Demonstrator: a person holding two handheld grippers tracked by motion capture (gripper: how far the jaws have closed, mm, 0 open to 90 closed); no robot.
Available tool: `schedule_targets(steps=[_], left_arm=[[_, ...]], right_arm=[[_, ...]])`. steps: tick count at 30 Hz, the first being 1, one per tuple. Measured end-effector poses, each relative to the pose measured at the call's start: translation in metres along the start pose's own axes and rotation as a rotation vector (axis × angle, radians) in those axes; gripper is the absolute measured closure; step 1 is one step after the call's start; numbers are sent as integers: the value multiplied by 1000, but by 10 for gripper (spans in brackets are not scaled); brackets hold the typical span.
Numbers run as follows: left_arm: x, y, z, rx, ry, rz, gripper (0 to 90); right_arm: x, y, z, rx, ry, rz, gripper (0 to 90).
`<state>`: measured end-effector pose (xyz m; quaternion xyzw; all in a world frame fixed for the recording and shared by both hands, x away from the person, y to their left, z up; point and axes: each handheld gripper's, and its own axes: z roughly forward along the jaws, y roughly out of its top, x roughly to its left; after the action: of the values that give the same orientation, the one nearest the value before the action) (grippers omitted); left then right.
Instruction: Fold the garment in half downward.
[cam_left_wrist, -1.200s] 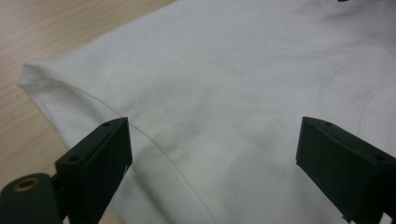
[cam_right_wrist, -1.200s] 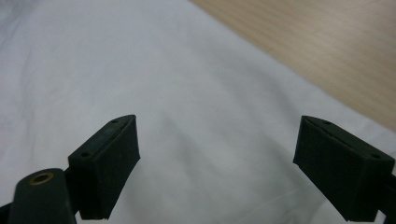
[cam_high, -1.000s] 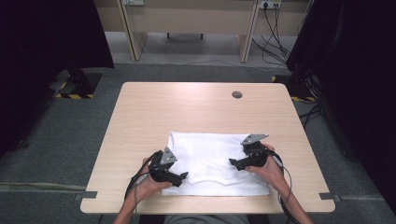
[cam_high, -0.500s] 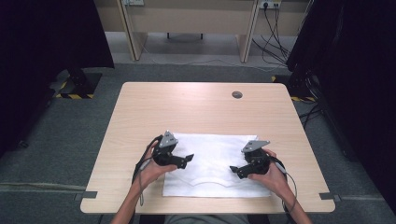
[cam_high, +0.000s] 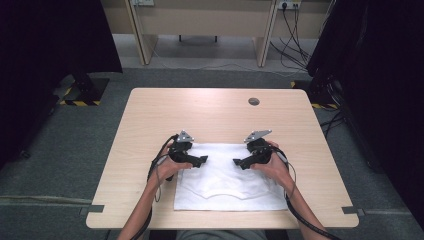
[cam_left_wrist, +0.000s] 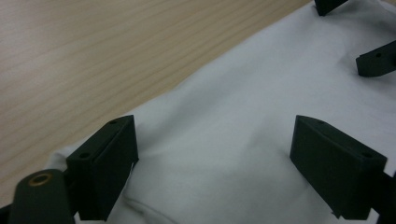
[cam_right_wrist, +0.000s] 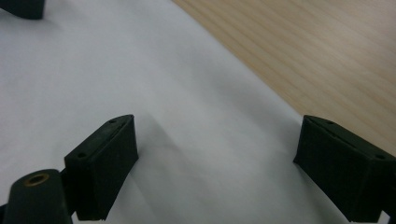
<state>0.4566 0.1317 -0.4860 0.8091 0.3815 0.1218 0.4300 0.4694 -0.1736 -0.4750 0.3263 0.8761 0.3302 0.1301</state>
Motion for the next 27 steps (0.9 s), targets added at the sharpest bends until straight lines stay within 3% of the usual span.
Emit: schedule_targets(steps=[1,2,3,6,7,8,9,11,12,13,14,15,16,17,18,19,20,21,22,24,25,27], left_arm=[[0,-1,-2,12,-2,30,149],[0,-1,-2,12,-2,30,148],[0,-1,-2,12,-2,30,148],[-2,0,0,18,13,51,133],[-6,2,2,6,20,43,133],[-6,2,2,6,20,43,115],[-6,2,2,6,20,43,115],[-12,6,4,-5,27,51,119],[-12,6,4,-5,27,51,119],[-20,10,6,-20,25,80,119],[-20,10,6,-20,25,80,124],[-25,10,8,-44,8,94,124],[-25,10,8,-44,8,94,126],[-25,10,8,-44,8,94,126],[-27,8,10,-20,-24,123,126],[-27,8,10,-20,-24,123,124],[-28,5,12,37,-43,139,124],[-28,5,12,37,-43,139,116],[-28,5,12,37,-43,139,116],[-26,4,11,36,-49,125,117],[-24,3,10,35,-55,118,117],[-24,3,10,35,-55,118,117]], right_arm=[[-4,-2,-3,11,-15,13,128],[-4,-2,-3,11,-15,13,128],[-20,-8,-13,50,-55,68,128],[-20,-8,-13,50,-55,68,128],[-28,-5,-17,68,-98,99,124],[-28,-5,-17,68,-98,99,124],[-23,4,-18,5,-55,96,124],[-23,4,-18,5,-55,96,130],[-11,17,-10,-17,-9,61,128],[-11,17,-10,-17,-9,61,128],[-11,17,-10,-17,-9,61,128],[3,31,2,-22,35,37,128],[3,31,2,-22,35,37,128],[14,41,12,-34,76,21,132],[14,41,12,-34,76,21,132],[14,41,12,-34,76,21,132],[22,49,19,-32,103,1,136],[22,49,19,-32,103,1,136],[27,51,27,-11,119,-29,136],[27,51,27,-11,119,-29,138],[26,46,32,34,98,-35,140],[22,39,30,10,85,-14,140]])
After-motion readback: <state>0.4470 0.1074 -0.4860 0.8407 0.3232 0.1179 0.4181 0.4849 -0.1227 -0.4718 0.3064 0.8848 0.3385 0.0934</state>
